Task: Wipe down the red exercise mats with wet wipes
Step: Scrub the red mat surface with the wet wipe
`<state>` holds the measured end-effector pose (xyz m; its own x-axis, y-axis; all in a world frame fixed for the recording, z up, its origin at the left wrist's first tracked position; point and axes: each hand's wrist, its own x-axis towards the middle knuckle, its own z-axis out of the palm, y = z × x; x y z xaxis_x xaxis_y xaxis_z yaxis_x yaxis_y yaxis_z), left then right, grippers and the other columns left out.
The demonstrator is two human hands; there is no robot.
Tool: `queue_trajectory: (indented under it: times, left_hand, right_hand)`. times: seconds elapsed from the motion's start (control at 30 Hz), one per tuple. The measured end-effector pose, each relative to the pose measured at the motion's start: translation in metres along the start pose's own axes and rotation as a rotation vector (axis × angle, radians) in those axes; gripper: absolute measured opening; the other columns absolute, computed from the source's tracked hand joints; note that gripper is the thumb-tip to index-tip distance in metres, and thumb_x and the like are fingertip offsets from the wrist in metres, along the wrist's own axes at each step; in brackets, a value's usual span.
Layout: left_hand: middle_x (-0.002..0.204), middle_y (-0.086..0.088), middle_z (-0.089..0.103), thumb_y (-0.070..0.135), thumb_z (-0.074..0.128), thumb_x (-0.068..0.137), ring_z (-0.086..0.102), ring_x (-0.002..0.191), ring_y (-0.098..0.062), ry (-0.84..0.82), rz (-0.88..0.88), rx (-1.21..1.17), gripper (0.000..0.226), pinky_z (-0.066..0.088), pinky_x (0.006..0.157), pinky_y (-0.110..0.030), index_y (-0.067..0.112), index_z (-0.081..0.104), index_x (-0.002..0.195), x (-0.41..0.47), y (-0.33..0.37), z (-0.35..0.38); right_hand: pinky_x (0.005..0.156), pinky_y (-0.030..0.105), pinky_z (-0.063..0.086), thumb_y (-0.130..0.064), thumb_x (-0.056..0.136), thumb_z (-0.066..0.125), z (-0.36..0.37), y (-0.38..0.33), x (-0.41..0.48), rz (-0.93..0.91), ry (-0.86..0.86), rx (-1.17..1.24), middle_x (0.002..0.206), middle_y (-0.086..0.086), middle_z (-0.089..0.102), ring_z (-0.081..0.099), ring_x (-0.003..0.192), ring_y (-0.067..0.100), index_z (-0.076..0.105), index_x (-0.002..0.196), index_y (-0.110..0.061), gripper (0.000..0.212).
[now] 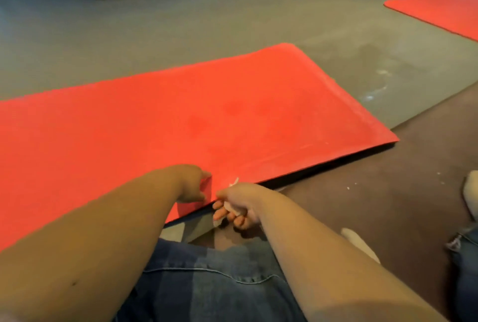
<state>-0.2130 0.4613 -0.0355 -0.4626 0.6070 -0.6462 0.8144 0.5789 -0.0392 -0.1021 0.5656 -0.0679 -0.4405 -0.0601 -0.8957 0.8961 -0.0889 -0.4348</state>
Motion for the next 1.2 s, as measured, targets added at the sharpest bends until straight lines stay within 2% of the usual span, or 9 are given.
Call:
queue_trajectory:
  times: [0.13, 0.27, 0.4, 0.53, 0.7, 0.83, 0.93, 1.1, 1.2]
  left_hand:
    - [0.133, -0.006, 0.056, 0.039, 0.062, 0.088, 0.054, 0.117, -0.026, 0.096, 0.006, -0.126, 0.061, 0.041, 0.088, -0.027, 0.025, 0.041, 0.143, 0.021, 0.007, -0.001]
    - [0.131, 0.002, 0.053, 0.032, 0.08, 0.075, 0.058, 0.096, -0.012, 0.193, 0.14, -0.74, 0.076, 0.04, 0.082, -0.023, 0.037, 0.042, 0.141, 0.031, 0.028, -0.009]
    - [0.119, 0.012, 0.056, 0.026, 0.083, 0.072, 0.058, 0.082, 0.003, 0.276, 0.335, -0.883, 0.066, 0.045, 0.074, -0.014, 0.04, 0.055, 0.13, 0.036, 0.068, -0.002]
    - [0.1, 0.005, 0.068, 0.026, 0.073, 0.082, 0.062, 0.089, -0.012, 0.449, 0.313, -0.754, 0.028, 0.046, 0.075, -0.025, 0.028, 0.07, 0.11, 0.046, 0.079, 0.008]
    - [0.112, -0.006, 0.06, 0.017, 0.057, 0.092, 0.056, 0.104, -0.027, 0.507, 0.139, -0.324, 0.027, 0.034, 0.077, -0.027, 0.019, 0.063, 0.118, 0.057, 0.019, 0.003]
    - [0.096, 0.0, 0.059, 0.023, 0.061, 0.086, 0.054, 0.083, -0.02, 0.305, 0.33, -0.082, 0.015, 0.03, 0.066, -0.025, 0.02, 0.068, 0.099, 0.039, -0.004, 0.012]
    - [0.088, 0.005, 0.052, 0.023, 0.062, 0.084, 0.044, 0.075, -0.013, 0.131, 0.454, 0.046, 0.014, 0.027, 0.064, -0.024, 0.021, 0.065, 0.097, 0.033, -0.014, 0.015]
    - [0.107, -0.012, 0.063, 0.023, 0.057, 0.089, 0.059, 0.1, -0.031, 0.499, -0.043, -0.095, 0.021, 0.046, 0.081, -0.034, 0.013, 0.068, 0.105, 0.053, -0.046, 0.01]
    - [0.097, -0.002, 0.061, 0.024, 0.062, 0.085, 0.058, 0.088, -0.024, 0.445, 0.243, -0.179, 0.016, 0.042, 0.074, -0.027, 0.018, 0.069, 0.098, 0.04, -0.013, 0.03]
  right_hand:
    - [0.039, 0.014, 0.022, -0.057, 0.091, 0.046, -0.048, 0.014, -0.016, -0.069, 0.147, -0.072, 0.065, 0.002, 0.049, 0.028, 0.04, 0.011, 0.049, 0.083, -0.015, 0.043]
    - [0.056, 0.03, 0.034, -0.059, 0.095, 0.034, -0.079, 0.012, -0.018, -0.274, 0.073, 0.67, 0.066, 0.006, 0.032, 0.03, 0.055, 0.019, 0.049, 0.084, -0.01, 0.053]
    - [0.06, 0.036, 0.057, -0.058, 0.097, 0.024, -0.089, 0.013, -0.018, -0.249, -0.112, 0.843, 0.09, 0.022, 0.067, 0.067, 0.072, 0.032, 0.049, 0.118, 0.013, 0.078]
    - [0.059, 0.036, 0.059, -0.051, 0.099, 0.026, -0.103, 0.019, -0.02, -0.228, -0.108, 0.693, 0.092, 0.028, 0.067, 0.07, 0.076, 0.034, 0.048, 0.119, 0.014, 0.071]
    - [0.056, 0.025, 0.054, -0.041, 0.101, 0.034, -0.12, 0.029, -0.002, -0.406, 0.445, 0.402, 0.092, 0.019, 0.068, 0.068, 0.077, 0.024, 0.06, 0.107, 0.002, 0.051]
    - [0.048, 0.022, 0.051, -0.031, 0.099, 0.04, -0.113, 0.028, 0.012, -0.543, 0.565, 0.361, 0.071, 0.012, 0.067, 0.059, 0.056, 0.017, 0.065, 0.091, 0.001, 0.041]
    - [0.055, 0.031, 0.051, -0.033, 0.098, 0.043, -0.097, 0.026, 0.021, -0.626, 0.622, 0.228, 0.065, 0.005, 0.066, 0.059, 0.059, 0.021, 0.066, 0.078, -0.009, 0.038]
    - [0.07, 0.044, 0.052, -0.034, 0.095, 0.042, -0.092, 0.031, 0.03, -0.768, 0.915, -0.086, 0.071, 0.005, 0.068, 0.063, 0.075, 0.03, 0.065, 0.075, -0.013, 0.037]
    - [0.066, 0.042, 0.052, -0.034, 0.095, 0.042, -0.096, 0.04, 0.034, -0.781, 0.957, -0.122, 0.071, 0.001, 0.067, 0.063, 0.071, 0.022, 0.065, 0.072, -0.018, 0.036]
